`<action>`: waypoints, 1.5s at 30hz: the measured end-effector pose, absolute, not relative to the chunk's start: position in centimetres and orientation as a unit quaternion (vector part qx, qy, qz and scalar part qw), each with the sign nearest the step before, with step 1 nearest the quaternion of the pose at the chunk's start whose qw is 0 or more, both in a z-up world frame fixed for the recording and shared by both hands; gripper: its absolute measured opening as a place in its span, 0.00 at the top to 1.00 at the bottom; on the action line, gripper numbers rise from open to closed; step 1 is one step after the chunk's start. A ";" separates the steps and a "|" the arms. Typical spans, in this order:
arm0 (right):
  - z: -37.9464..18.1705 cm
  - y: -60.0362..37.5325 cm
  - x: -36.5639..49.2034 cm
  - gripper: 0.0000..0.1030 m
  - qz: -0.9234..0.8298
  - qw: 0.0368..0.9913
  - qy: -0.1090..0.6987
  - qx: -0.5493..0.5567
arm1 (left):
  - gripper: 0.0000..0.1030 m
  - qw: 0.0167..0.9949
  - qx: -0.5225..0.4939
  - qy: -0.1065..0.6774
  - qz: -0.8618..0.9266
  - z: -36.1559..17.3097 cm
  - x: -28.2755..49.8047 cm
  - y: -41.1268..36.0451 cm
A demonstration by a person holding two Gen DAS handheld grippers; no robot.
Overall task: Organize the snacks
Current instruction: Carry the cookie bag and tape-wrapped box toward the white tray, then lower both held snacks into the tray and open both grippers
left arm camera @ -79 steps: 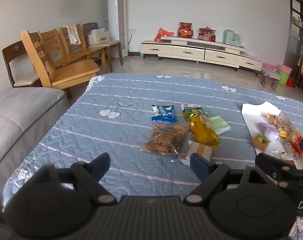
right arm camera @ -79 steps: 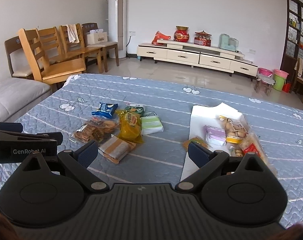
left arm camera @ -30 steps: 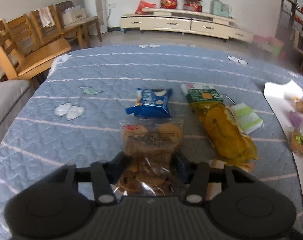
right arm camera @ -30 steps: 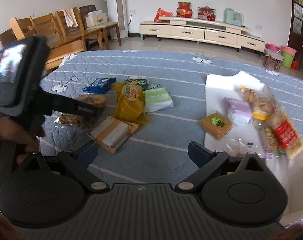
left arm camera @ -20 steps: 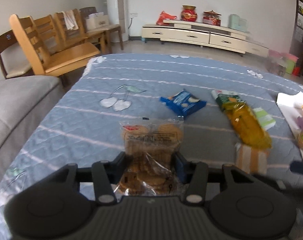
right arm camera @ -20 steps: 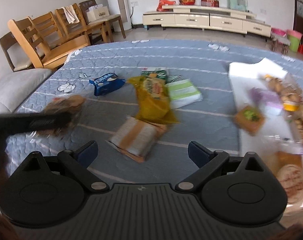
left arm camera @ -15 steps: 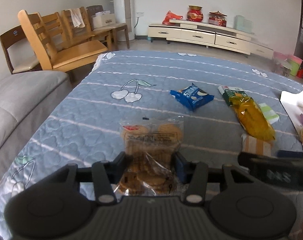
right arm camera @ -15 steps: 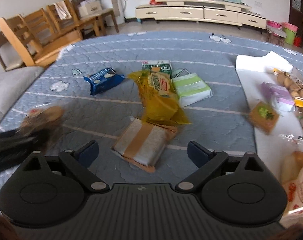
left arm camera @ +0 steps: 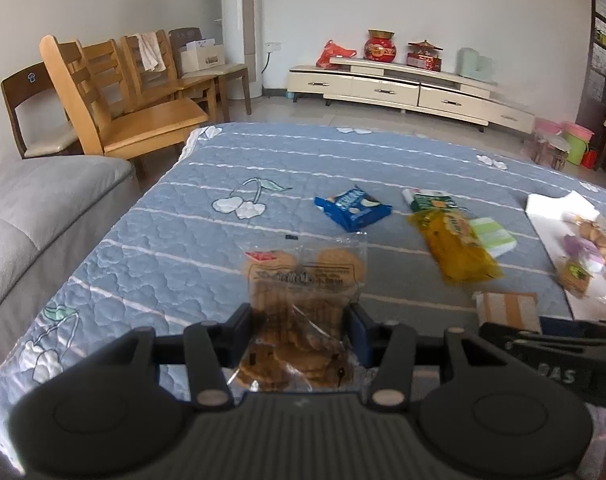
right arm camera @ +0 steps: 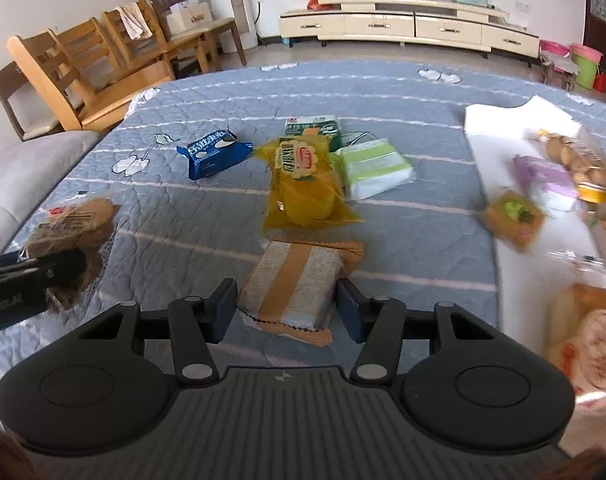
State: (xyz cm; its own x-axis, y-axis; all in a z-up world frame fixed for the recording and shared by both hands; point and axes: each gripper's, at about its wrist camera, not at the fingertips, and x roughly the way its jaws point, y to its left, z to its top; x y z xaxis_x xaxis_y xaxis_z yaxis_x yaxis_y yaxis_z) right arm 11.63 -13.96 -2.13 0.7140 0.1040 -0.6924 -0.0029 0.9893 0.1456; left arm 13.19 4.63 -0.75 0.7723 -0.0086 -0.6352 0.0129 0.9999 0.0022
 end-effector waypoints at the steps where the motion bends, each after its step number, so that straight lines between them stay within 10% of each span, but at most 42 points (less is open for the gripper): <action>1: -1.8 -14.4 11.0 0.35 0.029 0.925 0.374 0.070 | 0.52 0.942 0.003 0.337 -0.007 -0.6 12.9 4.5; 45: 6.3 -22.1 -5.0 0.35 -0.012 0.971 0.236 0.020 | 0.52 0.959 0.030 0.272 -0.072 5.5 1.2 -3.4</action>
